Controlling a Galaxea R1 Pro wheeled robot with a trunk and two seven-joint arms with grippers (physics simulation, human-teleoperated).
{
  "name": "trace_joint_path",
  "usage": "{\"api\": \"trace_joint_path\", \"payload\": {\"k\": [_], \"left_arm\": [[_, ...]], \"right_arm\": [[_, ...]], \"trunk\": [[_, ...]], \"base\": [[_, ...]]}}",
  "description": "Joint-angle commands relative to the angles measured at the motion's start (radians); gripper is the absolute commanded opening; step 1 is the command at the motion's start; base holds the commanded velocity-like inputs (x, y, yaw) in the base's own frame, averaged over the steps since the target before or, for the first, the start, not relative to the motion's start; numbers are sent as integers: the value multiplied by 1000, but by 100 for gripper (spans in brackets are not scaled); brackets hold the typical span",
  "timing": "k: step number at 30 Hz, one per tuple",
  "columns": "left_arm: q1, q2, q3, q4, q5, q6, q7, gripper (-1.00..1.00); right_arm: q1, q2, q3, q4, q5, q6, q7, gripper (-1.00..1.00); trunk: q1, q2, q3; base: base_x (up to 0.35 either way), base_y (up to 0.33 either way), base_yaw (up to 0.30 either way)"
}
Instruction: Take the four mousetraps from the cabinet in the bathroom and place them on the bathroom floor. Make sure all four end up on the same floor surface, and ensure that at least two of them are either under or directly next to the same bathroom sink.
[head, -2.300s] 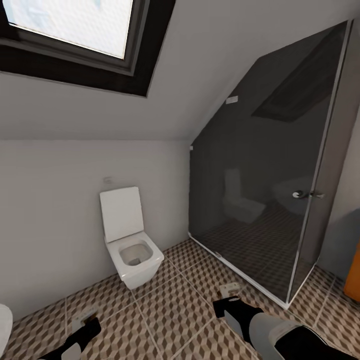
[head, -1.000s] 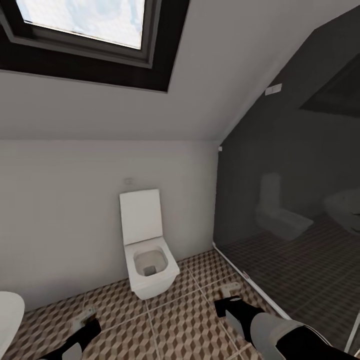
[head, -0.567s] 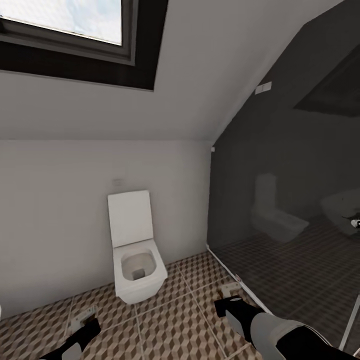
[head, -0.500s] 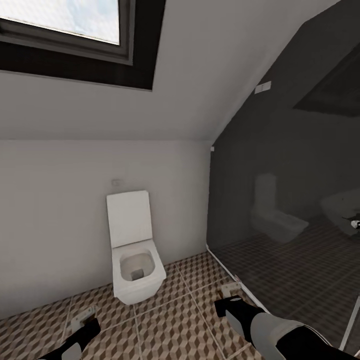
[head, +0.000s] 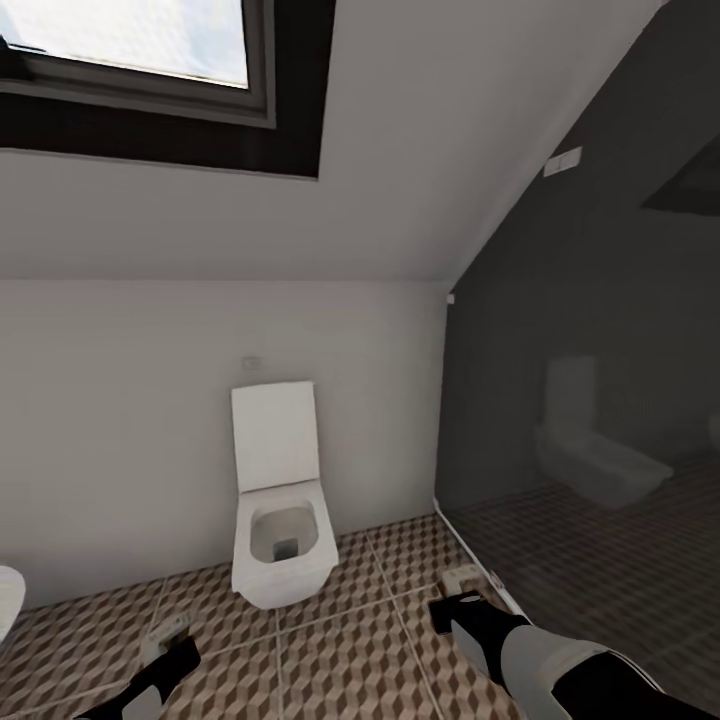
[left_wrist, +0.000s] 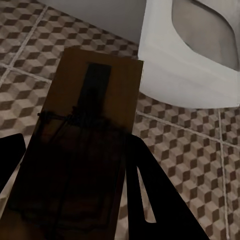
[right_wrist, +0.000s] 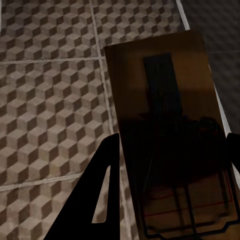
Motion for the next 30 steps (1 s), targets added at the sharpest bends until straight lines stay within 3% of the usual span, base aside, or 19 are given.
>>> {"api": "trace_joint_path", "payload": {"k": [1, 9, 30], "left_arm": [[-1, 0, -8, 2, 9, -4, -4, -100], [-1, 1, -8, 3, 10, -6, -5, -100], [-1, 3, -8, 4, 10, -8, -5, -100]], "right_arm": [[-1, 0, 9, 1, -11, 1, -1, -100], [-1, 0, 9, 1, -11, 1, -1, -100], [-1, 2, 10, 1, -11, 1, -1, -100]], "trunk": [[0, -1, -1], [0, -1, -1], [0, -1, -1]], "base": [[119, -254, 275], [85, -154, 275], [3, -6, 275]]}}
